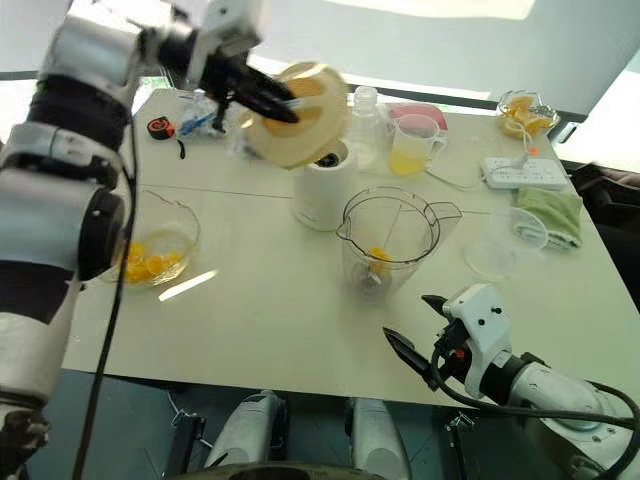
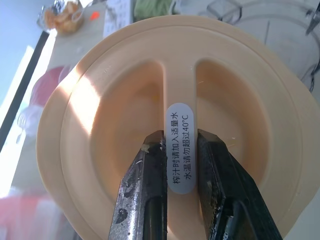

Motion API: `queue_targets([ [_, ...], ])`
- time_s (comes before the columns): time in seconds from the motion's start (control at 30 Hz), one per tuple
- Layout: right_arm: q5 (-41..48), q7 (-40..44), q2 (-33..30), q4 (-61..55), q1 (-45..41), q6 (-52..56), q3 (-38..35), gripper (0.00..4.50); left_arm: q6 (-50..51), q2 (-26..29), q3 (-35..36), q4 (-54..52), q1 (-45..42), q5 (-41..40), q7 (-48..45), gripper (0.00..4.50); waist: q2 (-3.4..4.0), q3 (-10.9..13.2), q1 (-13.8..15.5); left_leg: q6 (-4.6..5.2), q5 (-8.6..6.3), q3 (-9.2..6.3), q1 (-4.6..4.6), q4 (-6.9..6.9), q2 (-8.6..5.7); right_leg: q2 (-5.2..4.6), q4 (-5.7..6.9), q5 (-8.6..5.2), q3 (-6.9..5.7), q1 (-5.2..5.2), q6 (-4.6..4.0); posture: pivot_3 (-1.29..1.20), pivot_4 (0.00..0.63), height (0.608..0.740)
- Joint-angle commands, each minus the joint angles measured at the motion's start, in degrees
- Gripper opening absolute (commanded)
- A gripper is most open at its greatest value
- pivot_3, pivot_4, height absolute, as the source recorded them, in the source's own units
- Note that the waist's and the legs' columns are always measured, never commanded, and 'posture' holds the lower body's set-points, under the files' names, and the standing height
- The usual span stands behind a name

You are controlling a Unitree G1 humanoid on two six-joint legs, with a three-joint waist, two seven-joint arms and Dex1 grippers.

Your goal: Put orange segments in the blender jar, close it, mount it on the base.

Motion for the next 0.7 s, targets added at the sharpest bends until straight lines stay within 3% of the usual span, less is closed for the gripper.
queue_targets([
  [0.03, -3.3, 0.55, 1.78, -0.01, 0.06, -1.92, 0.7, 4.5, 1.81, -2.41, -0.33, 2.77, -3.68, 0.69, -0.12, 0.25, 0.08, -0.01, -0.18, 0.05, -0.03, 0.01, 0.0, 0.0, 0.0, 0.0, 0.0, -0.01, 0.02, -0.01, 0.01, 0.0, 0.15, 0.74],
  [0.17, -7.37, -0.68, 5.97, 0.11, 0.64, -3.36, 3.28, 4.5, 9.26, -9.5, -2.01, 6.21, -7.44, 2.8, 3.11, 0.25, 0.1, 0.01, -0.4, 0.24, -0.14, -0.06, 0.01, -0.01, 0.06, 0.18, 0.07, -0.01, 0.02, -0.07, 0.01, 0.0, 0.15, 0.74],
  [0.33, -11.62, -1.82, 10.27, -0.19, 0.65, -4.02, 7.36, 4.5, 11.46, -15.84, -3.9, 8.46, -7.71, 6.01, 7.98, 0.25, 0.17, -0.01, -0.44, 0.27, -0.16, -0.07, 0.01, -0.02, 0.11, 0.19, 0.08, -0.03, 0.02, -0.09, 0.0, 0.0, 0.15, 0.74],
  [0.7, -15.56, -1.18, 13.17, 0.5, -0.26, -3.59, 8.23, 4.5, 16.87, -22.38, -7.4, 8.34, -6.4, 9.86, 8.66, 0.25, 0.23, 0.02, -0.1, 0.28, -0.16, -0.03, -0.01, -0.01, 0.09, 0.14, 0.06, -0.03, 0.06, -0.11, -0.01, 0.0, 0.15, 0.74],
])
